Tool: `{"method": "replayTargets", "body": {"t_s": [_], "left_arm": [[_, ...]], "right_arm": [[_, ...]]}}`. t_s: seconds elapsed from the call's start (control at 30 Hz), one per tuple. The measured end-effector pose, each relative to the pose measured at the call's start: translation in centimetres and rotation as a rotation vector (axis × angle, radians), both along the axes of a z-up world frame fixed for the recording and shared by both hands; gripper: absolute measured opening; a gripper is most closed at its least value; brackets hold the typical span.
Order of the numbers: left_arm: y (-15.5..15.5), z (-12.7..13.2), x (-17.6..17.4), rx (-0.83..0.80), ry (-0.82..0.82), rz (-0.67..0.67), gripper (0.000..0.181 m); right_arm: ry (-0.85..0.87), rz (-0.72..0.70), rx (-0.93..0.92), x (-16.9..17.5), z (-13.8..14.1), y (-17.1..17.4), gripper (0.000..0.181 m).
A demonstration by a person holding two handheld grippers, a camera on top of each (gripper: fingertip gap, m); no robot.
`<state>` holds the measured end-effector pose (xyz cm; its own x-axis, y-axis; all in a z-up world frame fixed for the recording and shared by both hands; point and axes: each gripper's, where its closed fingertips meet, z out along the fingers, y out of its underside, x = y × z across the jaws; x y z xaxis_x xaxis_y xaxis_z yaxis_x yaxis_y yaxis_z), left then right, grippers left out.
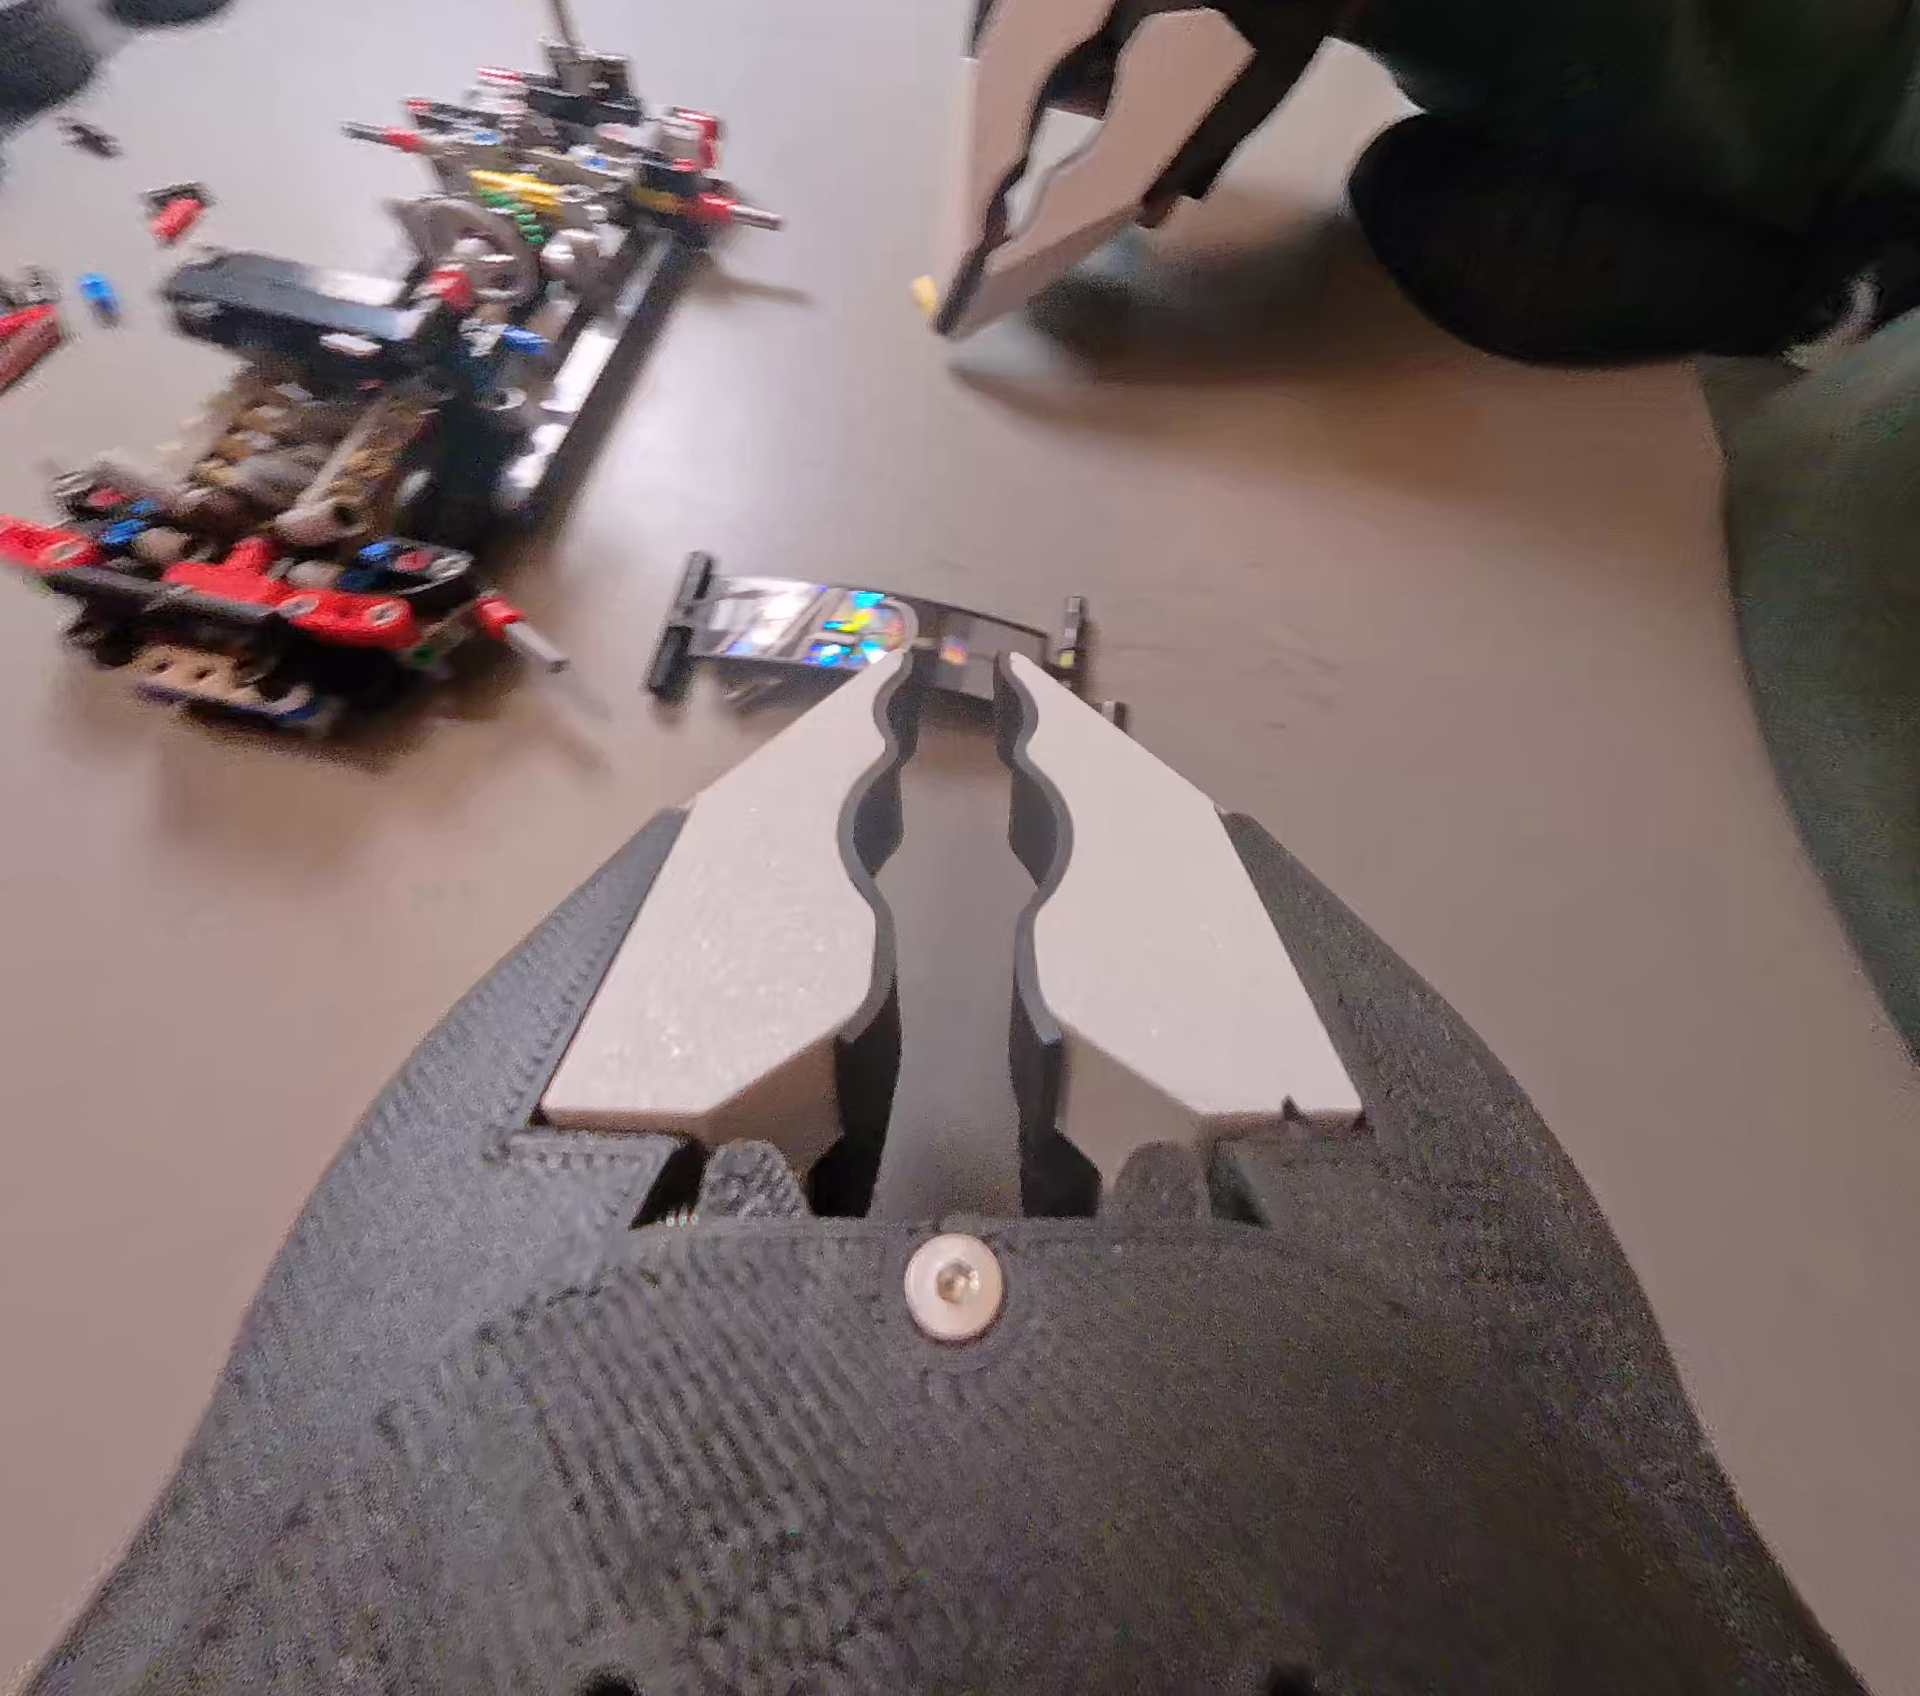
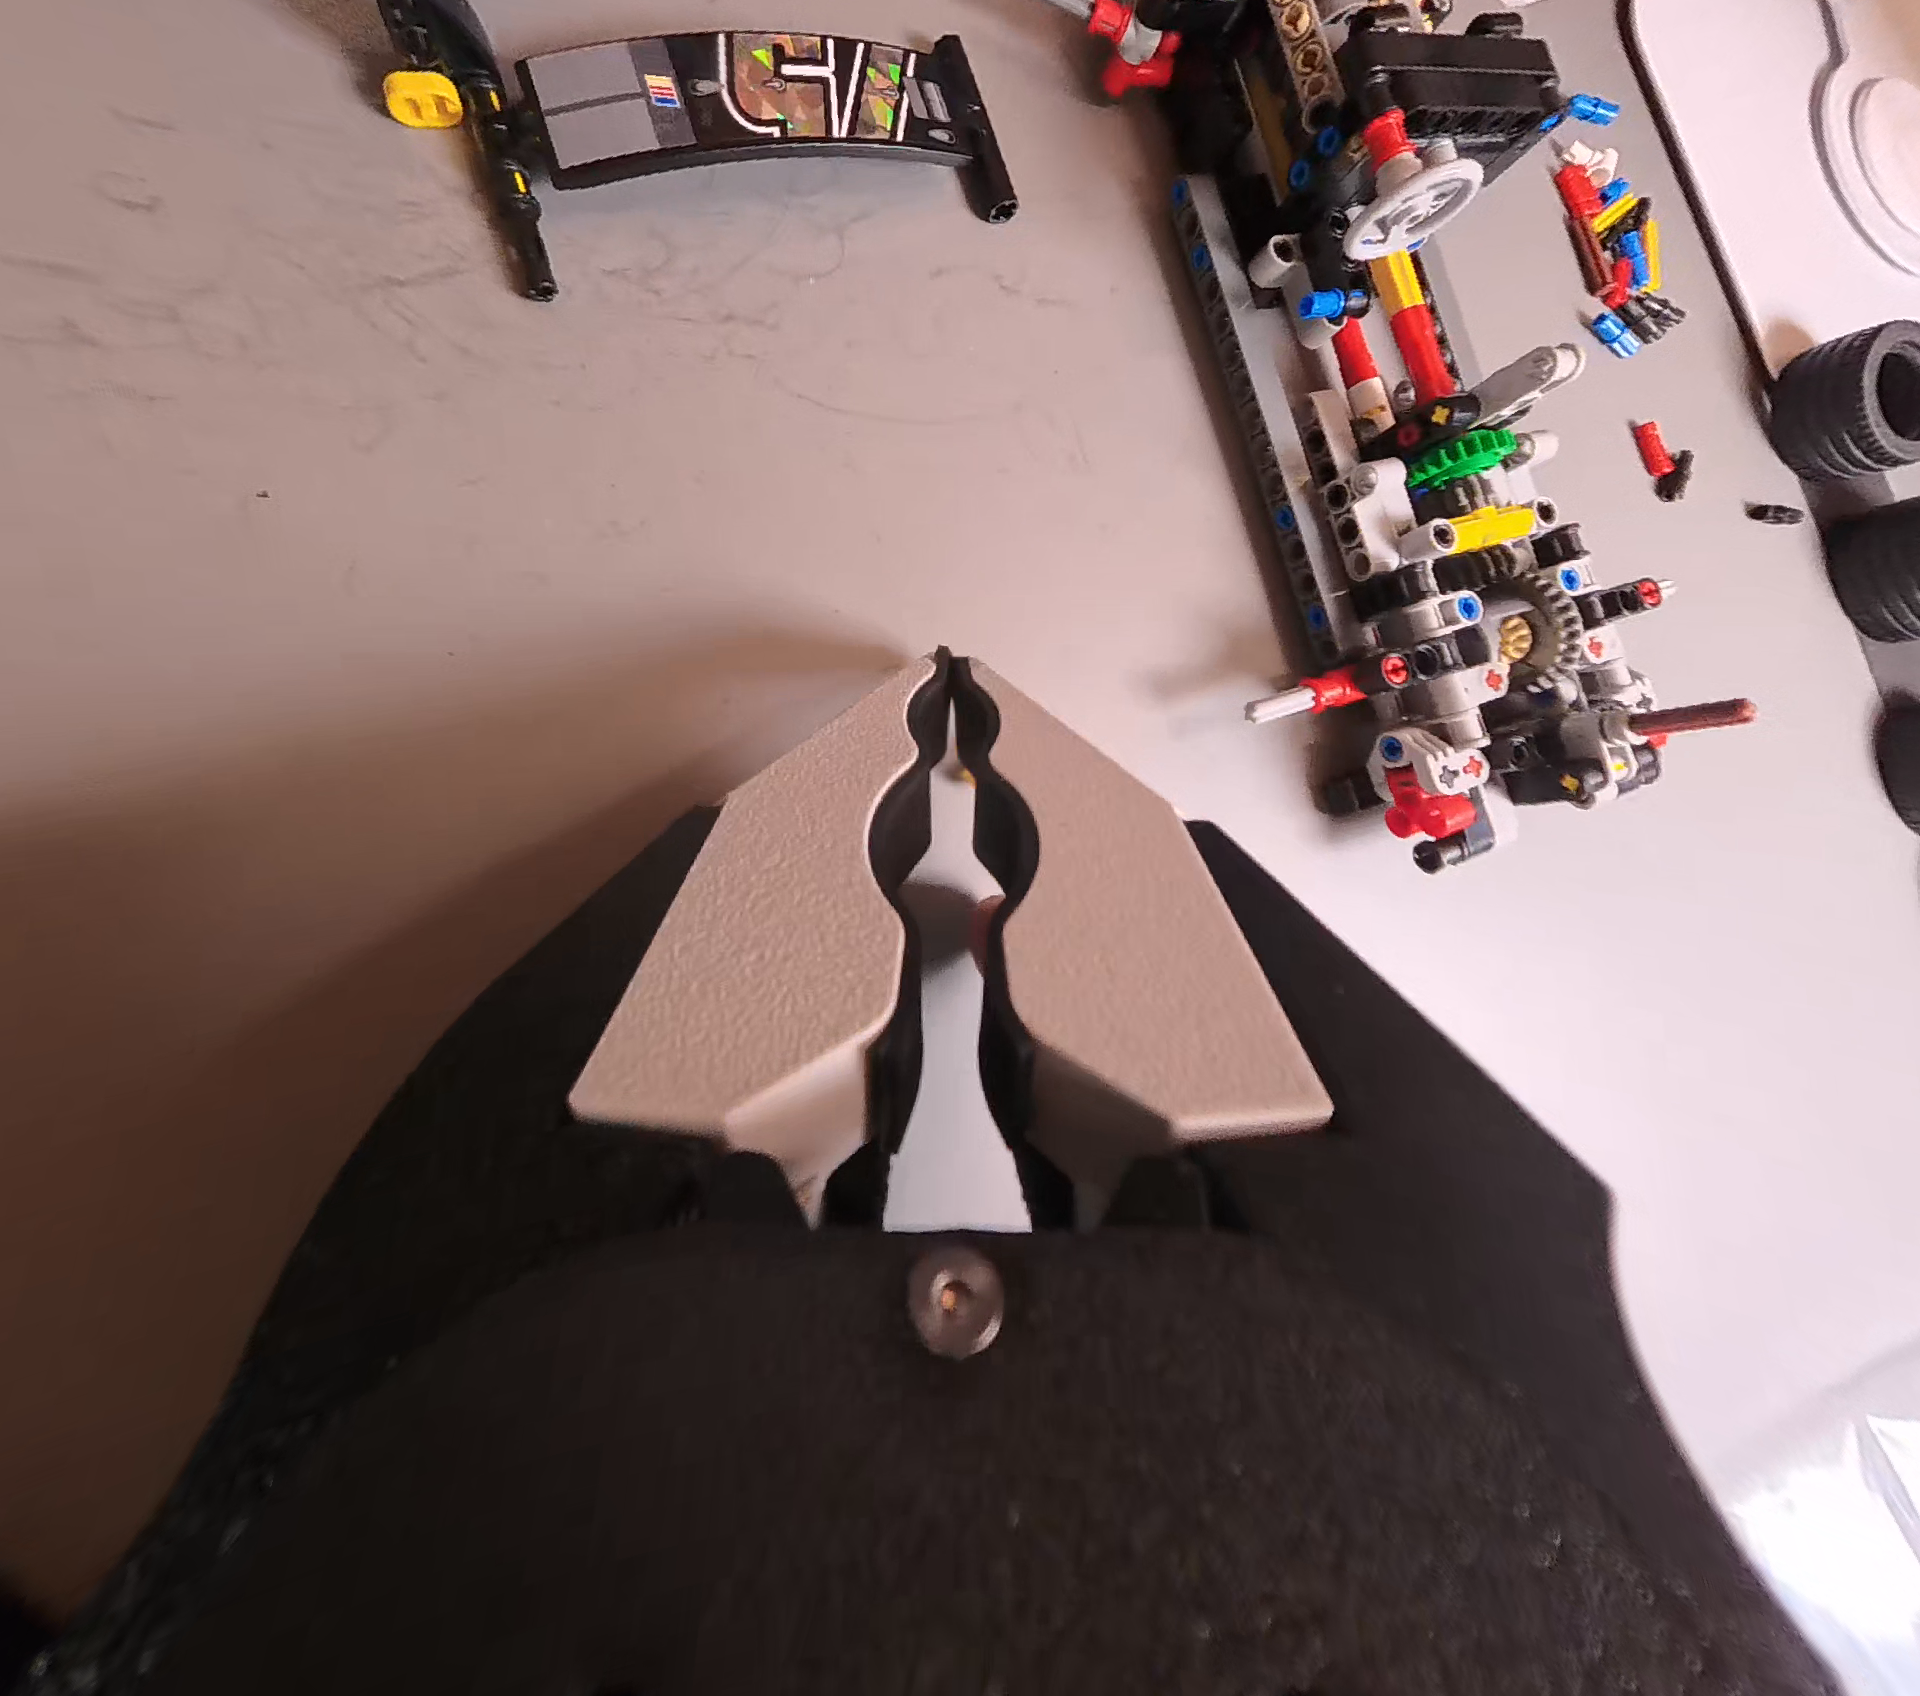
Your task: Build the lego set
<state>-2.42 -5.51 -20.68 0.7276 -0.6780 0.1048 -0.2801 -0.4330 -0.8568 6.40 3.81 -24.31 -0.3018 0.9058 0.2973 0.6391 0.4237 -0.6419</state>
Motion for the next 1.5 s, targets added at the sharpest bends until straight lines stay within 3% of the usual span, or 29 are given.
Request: {"method": "replayTargets", "body": {"t_s": [0.03,0.17,0.27,0.6,0.93,1.13,1.37,1.5], "left_arm": [[0.5,-0.2,-1.0,0.007,0.011,0.045,0.012],[1.8,-2.0,-4.1,0.014,0.137,0.164,0.012],[2.0,-3.1,-4.3,0.010,0.216,0.167,0.012],[1.5,-4.1,-2.6,-0.015,0.269,-0.007,0.025],[3.0,-4.2,-3.1,-0.090,0.312,-0.128,0.029],[3.7,-4.3,-1.1,-0.111,0.298,-0.223,0.017],[2.7,-4.3,-1.3,-0.131,0.326,-0.235,0.008],[1.7,-2.0,-0.7,-0.090,0.153,-0.209,0.008]], "right_arm": [[0.004,-0.002,-0.004,-0.1,0.0,0.0,0.000],[0.008,-0.002,-0.005,-0.2,-0.1,0.0,0.000],[0.034,-0.025,0.012,-0.3,0.3,0.5,0.000],[0.219,-0.062,0.002,-1.8,3.3,0.7,0.002],[0.214,-0.039,-0.022,-2.1,2.7,0.0,0.002],[0.196,-0.032,-0.026,-2.1,2.0,0.0,0.002],[0.212,-0.020,-0.034,-2.3,2.0,-0.3,0.001],[0.335,0.070,-0.089,-3.1,4.2,-3.0,0.002]]}}
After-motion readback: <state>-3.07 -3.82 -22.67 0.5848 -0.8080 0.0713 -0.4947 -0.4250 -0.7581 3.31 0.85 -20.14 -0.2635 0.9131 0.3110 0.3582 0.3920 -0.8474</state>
